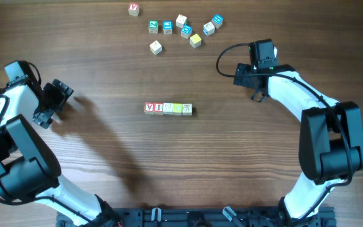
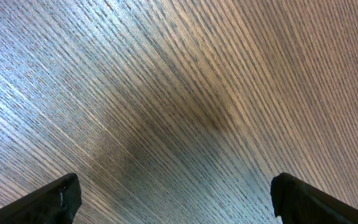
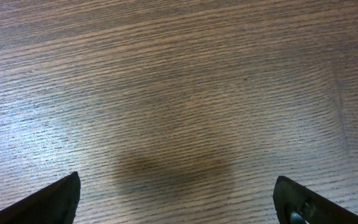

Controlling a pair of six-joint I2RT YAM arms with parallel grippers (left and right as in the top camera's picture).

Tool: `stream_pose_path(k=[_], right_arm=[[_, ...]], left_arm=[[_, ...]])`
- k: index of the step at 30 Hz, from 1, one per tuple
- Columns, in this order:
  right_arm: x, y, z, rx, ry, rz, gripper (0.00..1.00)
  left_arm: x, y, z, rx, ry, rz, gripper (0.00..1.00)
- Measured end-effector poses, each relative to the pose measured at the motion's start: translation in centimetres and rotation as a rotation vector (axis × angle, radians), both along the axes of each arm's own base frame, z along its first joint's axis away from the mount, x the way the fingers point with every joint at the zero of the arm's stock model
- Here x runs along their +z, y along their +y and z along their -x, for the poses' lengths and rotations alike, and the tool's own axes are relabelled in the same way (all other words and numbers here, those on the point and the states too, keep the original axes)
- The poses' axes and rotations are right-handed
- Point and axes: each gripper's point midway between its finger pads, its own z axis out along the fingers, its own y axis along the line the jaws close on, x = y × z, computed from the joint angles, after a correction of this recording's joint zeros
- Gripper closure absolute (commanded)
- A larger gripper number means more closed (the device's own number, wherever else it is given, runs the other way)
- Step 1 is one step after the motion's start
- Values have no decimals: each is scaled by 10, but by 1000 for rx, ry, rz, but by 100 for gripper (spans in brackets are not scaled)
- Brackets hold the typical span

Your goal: Form a horizontal line

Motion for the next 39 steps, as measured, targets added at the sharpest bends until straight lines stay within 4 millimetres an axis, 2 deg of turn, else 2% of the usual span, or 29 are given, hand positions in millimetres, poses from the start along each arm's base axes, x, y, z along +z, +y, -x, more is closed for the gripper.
stream_pose_path(k=[18, 22, 24, 25, 26, 28, 30, 31, 34, 35, 39], right_arm=[[0, 0, 0, 0, 0, 0, 0], [0, 0, 0, 0, 0, 0, 0], [0, 0, 0, 0, 0, 0, 0], [0, 0, 0, 0, 0, 0, 0], [0, 0, 0, 0, -2, 0, 0], [0, 0, 0, 0, -1, 0, 0], [0, 0, 0, 0, -1, 0, 0], [0, 0, 0, 0, 0, 0, 0], [0, 0, 0, 0, 0, 0, 0], [0, 0, 0, 0, 0, 0, 0], [0, 0, 0, 0, -1, 0, 0]], left_arm=[[0, 1, 0, 2, 0, 0, 0], [4, 11, 5, 30, -9, -6, 0], [35, 17, 3, 41, -77, -43, 0], [66, 18, 0, 38, -148, -82, 0], [107, 16, -3, 31, -243, -132, 0], [176, 6, -1, 11, -404, -216, 0], [236, -12, 10, -15, -550, -283, 0], [254, -17, 15, -20, -594, -304, 0], [295, -27, 34, -21, -701, -359, 0], [301, -28, 37, -21, -715, -366, 0], [296, -28, 38, -21, -698, -358, 0]])
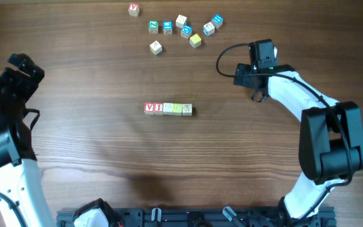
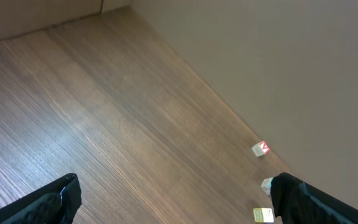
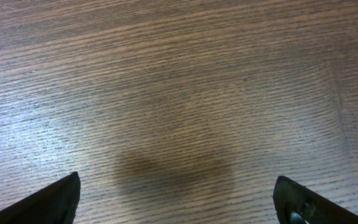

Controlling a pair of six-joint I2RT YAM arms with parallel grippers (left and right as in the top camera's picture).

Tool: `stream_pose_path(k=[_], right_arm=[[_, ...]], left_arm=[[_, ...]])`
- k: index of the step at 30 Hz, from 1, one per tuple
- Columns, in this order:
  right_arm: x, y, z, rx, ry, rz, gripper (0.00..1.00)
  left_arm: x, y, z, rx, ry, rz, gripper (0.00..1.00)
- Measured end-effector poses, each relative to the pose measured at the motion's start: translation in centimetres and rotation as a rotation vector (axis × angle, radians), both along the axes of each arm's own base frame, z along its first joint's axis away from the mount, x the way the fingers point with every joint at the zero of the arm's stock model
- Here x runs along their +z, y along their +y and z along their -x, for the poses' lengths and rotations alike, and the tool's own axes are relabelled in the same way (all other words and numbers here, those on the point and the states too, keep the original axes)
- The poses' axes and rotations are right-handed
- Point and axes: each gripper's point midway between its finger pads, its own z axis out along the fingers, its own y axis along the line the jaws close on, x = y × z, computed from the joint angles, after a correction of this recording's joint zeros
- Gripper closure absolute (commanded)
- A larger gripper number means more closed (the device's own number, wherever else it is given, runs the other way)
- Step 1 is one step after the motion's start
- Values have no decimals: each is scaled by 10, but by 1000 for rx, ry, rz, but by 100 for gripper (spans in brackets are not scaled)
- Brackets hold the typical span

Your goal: Form a horizontal line

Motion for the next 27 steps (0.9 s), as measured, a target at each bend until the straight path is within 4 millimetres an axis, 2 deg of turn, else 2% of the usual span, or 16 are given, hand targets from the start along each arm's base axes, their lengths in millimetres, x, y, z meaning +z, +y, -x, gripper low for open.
stream_pose_path(k=[10, 17, 18, 21, 22, 25, 27], right_arm=[[0, 0, 0, 0, 0, 0, 0], [0, 0, 0, 0, -1, 0, 0], [0, 0, 0, 0, -1, 0, 0], [0, 0, 0, 0, -1, 0, 0], [0, 0, 0, 0, -1, 0, 0], [0, 0, 0, 0, 0, 0, 1], [0, 0, 0, 0, -1, 0, 0]], left_arm=[[-5, 3, -6, 0, 8, 4, 0], [53, 19, -38, 1, -321, -154, 0], [67, 20, -40, 1, -398, -191, 0], [80, 9, -35, -16, -461, -218, 0], [82, -7, -35, -56, -481, -216, 0], [72, -35, -33, -120, -485, -198, 0], [59, -42, -28, -135, -469, -187, 0]])
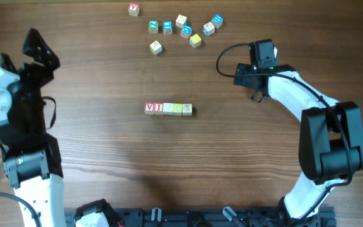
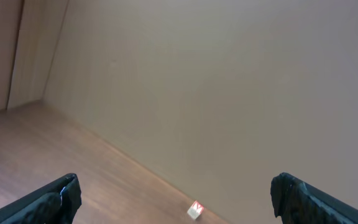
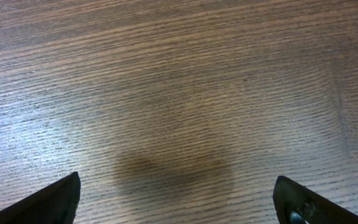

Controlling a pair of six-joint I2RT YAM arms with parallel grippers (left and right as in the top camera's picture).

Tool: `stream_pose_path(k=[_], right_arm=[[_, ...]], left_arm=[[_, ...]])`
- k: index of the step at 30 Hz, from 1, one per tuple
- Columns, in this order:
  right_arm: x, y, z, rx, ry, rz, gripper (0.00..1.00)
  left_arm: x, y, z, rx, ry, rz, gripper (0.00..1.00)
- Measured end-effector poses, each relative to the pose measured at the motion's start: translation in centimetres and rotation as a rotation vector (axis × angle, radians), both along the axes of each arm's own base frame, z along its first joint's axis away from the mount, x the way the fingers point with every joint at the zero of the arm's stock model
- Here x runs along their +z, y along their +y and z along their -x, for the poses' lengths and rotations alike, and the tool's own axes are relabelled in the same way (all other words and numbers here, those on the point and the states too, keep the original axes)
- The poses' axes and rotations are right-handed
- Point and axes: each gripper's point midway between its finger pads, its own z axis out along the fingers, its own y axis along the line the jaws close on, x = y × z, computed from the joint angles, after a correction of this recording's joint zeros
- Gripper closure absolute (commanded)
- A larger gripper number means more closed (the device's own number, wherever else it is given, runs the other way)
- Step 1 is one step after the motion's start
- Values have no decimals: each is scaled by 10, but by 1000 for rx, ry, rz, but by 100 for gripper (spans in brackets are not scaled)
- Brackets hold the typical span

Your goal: Form a horizontal line

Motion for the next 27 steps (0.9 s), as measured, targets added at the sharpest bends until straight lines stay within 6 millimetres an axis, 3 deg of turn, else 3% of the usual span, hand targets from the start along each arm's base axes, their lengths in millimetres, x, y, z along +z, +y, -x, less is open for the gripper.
stream_pose_path(k=[4, 6, 10, 13, 16, 25, 27], right_arm=[[0, 0, 0, 0, 1, 0, 0], [0, 0, 0, 0, 1, 0, 0], [0, 0, 0, 0, 1, 0, 0], [0, 0, 0, 0, 1, 0, 0], [0, 0, 0, 0, 1, 0, 0], [0, 0, 0, 0, 0, 0, 0], [0, 0, 0, 0, -1, 0, 0]], left_arm=[[-20, -4, 12, -1, 78, 26, 0], [-14, -6, 17, -1, 59, 19, 0], [27, -14, 32, -11, -116, -38, 0], [29, -19, 45, -13, -199, -65, 0], [0, -24, 53, -21, -195, -63, 0], [-81, -78, 68, -191, -142, -33, 0], [-91, -88, 69, -225, -130, -28, 0]])
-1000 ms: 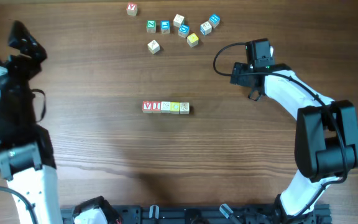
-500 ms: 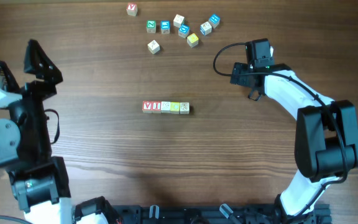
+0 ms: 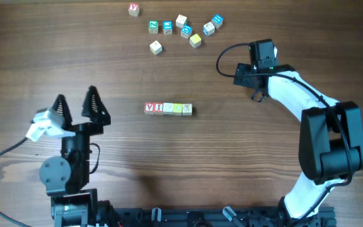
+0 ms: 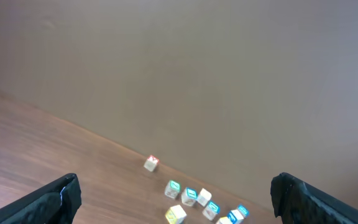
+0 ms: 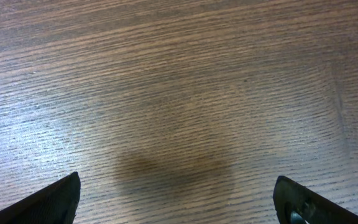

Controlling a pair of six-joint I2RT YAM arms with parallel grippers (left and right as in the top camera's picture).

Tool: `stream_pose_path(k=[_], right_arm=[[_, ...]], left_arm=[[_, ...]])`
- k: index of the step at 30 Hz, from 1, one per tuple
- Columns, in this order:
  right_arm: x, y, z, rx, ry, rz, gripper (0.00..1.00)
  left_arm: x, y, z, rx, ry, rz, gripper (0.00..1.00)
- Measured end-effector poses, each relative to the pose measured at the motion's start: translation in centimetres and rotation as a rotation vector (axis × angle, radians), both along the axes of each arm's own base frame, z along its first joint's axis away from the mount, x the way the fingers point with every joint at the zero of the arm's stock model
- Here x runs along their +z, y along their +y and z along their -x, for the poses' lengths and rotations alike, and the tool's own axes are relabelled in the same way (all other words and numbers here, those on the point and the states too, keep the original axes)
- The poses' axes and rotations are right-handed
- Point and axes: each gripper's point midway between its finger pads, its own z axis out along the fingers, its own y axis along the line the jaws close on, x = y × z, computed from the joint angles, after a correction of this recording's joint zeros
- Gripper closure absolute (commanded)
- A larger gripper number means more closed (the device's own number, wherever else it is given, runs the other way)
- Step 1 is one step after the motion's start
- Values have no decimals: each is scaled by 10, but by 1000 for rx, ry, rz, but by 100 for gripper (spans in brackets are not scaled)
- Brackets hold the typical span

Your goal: Form a horizontal line

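A straight row of several letter blocks lies left to right at the table's middle. Loose blocks are scattered at the far edge, and the left wrist view shows them as a cluster under the wall, with a red-letter block apart on the left. My left gripper is raised high at the front left, open and empty, its fingers spread. My right gripper hangs open right of the row, over bare wood.
The wooden table runs up to a plain wall at the far side. A single red-letter block lies at the far left of the loose ones. The right arm's black cable loops beside its wrist.
My left arm has moved from the table's left edge to the front left, closer to the row. Its camera now takes in the loose blocks. The right arm and all blocks stay put.
My left gripper first hung open low over bare wood at the left. It then stood higher at the left edge, then higher still, facing the wall. Now it is at the front left. The right gripper stayed open throughout, and no block moved.
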Motion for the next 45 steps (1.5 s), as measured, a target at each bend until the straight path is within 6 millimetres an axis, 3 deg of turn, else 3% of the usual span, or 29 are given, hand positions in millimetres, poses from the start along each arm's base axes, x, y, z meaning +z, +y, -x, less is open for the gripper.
stream_pose_path(k=[4, 8, 15, 21, 32, 36, 45], right_arm=[[0, 0, 0, 0, 0, 0, 0], [0, 0, 0, 0, 0, 0, 0], [0, 0, 0, 0, 0, 0, 0], [0, 0, 0, 0, 0, 0, 0], [0, 0, 0, 0, 0, 0, 0], [0, 0, 0, 0, -1, 0, 0], [0, 0, 0, 0, 0, 0, 0]], left_arm=[[0, -3, 11, -6, -45, -4, 0], [-11, -4, 24, -6, -85, -8, 0], [13, -7, 54, -7, -256, -24, 0], [13, -7, 54, -6, -263, -25, 0], [-57, -5, 34, -7, -65, -6, 0], [-120, -5, 30, -6, 184, 17, 0], [-120, -5, 30, -6, 186, 18, 0]])
